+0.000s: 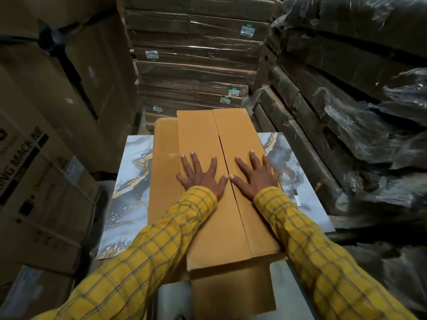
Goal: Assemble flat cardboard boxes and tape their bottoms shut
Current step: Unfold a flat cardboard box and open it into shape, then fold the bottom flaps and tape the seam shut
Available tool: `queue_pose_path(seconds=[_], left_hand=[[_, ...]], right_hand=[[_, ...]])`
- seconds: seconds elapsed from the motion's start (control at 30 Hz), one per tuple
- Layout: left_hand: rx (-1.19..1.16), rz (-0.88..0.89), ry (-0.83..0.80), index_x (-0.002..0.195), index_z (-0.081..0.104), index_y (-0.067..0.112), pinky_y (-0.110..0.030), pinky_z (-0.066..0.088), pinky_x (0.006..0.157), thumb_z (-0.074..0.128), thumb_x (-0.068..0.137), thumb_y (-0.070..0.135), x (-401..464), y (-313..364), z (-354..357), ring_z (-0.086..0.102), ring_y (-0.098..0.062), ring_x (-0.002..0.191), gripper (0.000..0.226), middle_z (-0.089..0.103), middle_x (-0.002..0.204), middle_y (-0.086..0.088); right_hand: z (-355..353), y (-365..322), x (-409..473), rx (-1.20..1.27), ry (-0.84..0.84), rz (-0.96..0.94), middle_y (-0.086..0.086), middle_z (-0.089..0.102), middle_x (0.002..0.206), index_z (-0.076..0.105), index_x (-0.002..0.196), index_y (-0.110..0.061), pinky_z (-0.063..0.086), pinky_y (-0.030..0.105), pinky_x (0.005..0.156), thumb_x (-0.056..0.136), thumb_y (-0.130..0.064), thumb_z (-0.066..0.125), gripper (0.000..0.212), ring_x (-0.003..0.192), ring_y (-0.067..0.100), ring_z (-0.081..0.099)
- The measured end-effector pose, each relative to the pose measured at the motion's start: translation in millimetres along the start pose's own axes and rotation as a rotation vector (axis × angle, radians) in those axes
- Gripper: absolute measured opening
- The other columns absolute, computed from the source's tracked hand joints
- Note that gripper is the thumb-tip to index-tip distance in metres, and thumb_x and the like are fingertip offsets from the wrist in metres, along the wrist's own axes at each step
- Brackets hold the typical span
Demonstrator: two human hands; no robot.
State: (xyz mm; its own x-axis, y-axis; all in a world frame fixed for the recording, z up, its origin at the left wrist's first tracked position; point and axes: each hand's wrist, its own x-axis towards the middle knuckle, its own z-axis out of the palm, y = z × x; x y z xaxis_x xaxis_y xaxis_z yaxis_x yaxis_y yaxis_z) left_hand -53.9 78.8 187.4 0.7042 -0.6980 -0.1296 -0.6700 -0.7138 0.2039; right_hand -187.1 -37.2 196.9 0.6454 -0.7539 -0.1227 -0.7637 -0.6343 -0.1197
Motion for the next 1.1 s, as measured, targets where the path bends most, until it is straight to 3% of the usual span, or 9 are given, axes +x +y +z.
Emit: queue_pose_path(seconds=[0.23, 0.4, 0.57, 0.67, 0.73, 0.8, 0.87, 0.93, 1.1], left_hand=[[0.121, 0.206, 0.018, 0.156, -0.003, 0.042, -0.067, -0.02, 0.111, 0.021, 0.096, 0.068, 4, 3, 0, -0.029, -0.044, 0.145, 0.07, -0.019, 0.164, -0.014], [0.067, 0.543, -0.038, 0.16, 0.0, 0.027, -0.051, -0.007, 0.123, 0.035, 0.102, 0.04, 31, 6, -10, -0.011, -0.034, 0.153, 0.069, -0.007, 0.167, -0.009], [-0.139, 0.609, -0.053, 0.16, 0.01, 0.014, -0.04, -0.003, 0.124, 0.034, 0.107, 0.032, 53, 18, -15, -0.003, -0.028, 0.154, 0.06, 0.001, 0.167, -0.011], [-0.112, 0.648, -0.029, 0.159, 0.019, 0.013, -0.044, 0.0, 0.125, 0.037, 0.106, 0.039, 65, 26, -14, 0.001, -0.032, 0.154, 0.061, 0.009, 0.166, -0.014], [-0.097, 0.674, -0.001, 0.153, 0.035, 0.012, -0.049, 0.002, 0.123, 0.041, 0.102, 0.044, 74, 29, -13, 0.009, -0.037, 0.152, 0.061, 0.025, 0.16, -0.017], [-0.114, 0.666, 0.01, 0.141, 0.049, 0.011, -0.05, 0.007, 0.122, 0.045, 0.094, 0.05, 80, 32, -15, 0.03, -0.04, 0.143, 0.061, 0.039, 0.145, -0.017], [-0.134, 0.652, 0.053, 0.131, 0.057, 0.014, -0.048, 0.023, 0.119, 0.052, 0.092, 0.048, 86, 36, -17, 0.048, -0.036, 0.124, 0.052, 0.046, 0.133, -0.013], [-0.134, 0.63, 0.124, 0.124, 0.06, 0.018, -0.043, 0.04, 0.105, 0.06, 0.092, 0.044, 92, 42, -20, 0.052, -0.032, 0.113, 0.041, 0.049, 0.125, -0.011], [-0.099, 0.554, 0.173, 0.12, 0.061, 0.023, -0.044, 0.04, 0.095, 0.067, 0.086, 0.054, 108, 50, -21, 0.046, -0.029, 0.112, 0.047, 0.05, 0.12, -0.008]], right_hand=[[10, 6, -14, -0.032, 0.077, -0.012, -0.009, -0.003, 0.169, 0.004, 0.152, -0.059, 0.008, 0.07, 0.114, 0.084, -0.088, 0.01, 0.075, 0.155, 0.032, -0.007], [12, 9, -13, 0.011, 0.082, -0.019, -0.009, -0.003, 0.169, 0.007, 0.153, -0.058, 0.007, 0.069, 0.116, 0.085, -0.087, 0.015, 0.075, 0.155, 0.031, -0.007], [3, 13, -11, 0.122, 0.083, -0.026, -0.013, 0.007, 0.168, 0.021, 0.155, -0.05, 0.013, 0.061, 0.118, 0.085, -0.081, 0.035, 0.078, 0.154, 0.026, 0.003], [-3, 36, 4, 0.432, 0.203, -0.04, -0.007, 0.04, 0.152, 0.055, 0.14, -0.038, 0.033, 0.047, 0.113, 0.076, -0.068, 0.057, 0.071, 0.138, 0.022, 0.034], [-5, 60, 20, 0.894, 0.343, 0.014, 0.001, 0.054, 0.128, 0.071, 0.118, -0.021, 0.049, 0.034, 0.103, 0.079, -0.043, 0.073, 0.045, 0.115, 0.02, 0.057], [0, 90, 41, 1.182, 0.376, 0.201, 0.007, 0.062, 0.114, 0.073, 0.101, -0.017, 0.058, 0.037, 0.088, 0.084, -0.022, 0.076, 0.018, 0.093, 0.02, 0.067], [16, 122, 64, 1.117, 0.274, 0.374, 0.01, 0.069, 0.1, 0.071, 0.094, -0.016, 0.06, 0.044, 0.081, 0.087, -0.017, 0.074, 0.007, 0.085, 0.025, 0.068], [42, 148, 86, 0.915, 0.091, 0.445, 0.014, 0.073, 0.097, 0.075, 0.097, -0.01, 0.058, 0.044, 0.089, 0.087, -0.018, 0.075, 0.012, 0.094, 0.03, 0.069], [88, 186, 118, 0.577, -0.182, 0.395, 0.011, 0.07, 0.124, 0.074, 0.113, -0.006, 0.046, 0.029, 0.105, 0.084, -0.012, 0.078, 0.031, 0.119, 0.028, 0.062]])
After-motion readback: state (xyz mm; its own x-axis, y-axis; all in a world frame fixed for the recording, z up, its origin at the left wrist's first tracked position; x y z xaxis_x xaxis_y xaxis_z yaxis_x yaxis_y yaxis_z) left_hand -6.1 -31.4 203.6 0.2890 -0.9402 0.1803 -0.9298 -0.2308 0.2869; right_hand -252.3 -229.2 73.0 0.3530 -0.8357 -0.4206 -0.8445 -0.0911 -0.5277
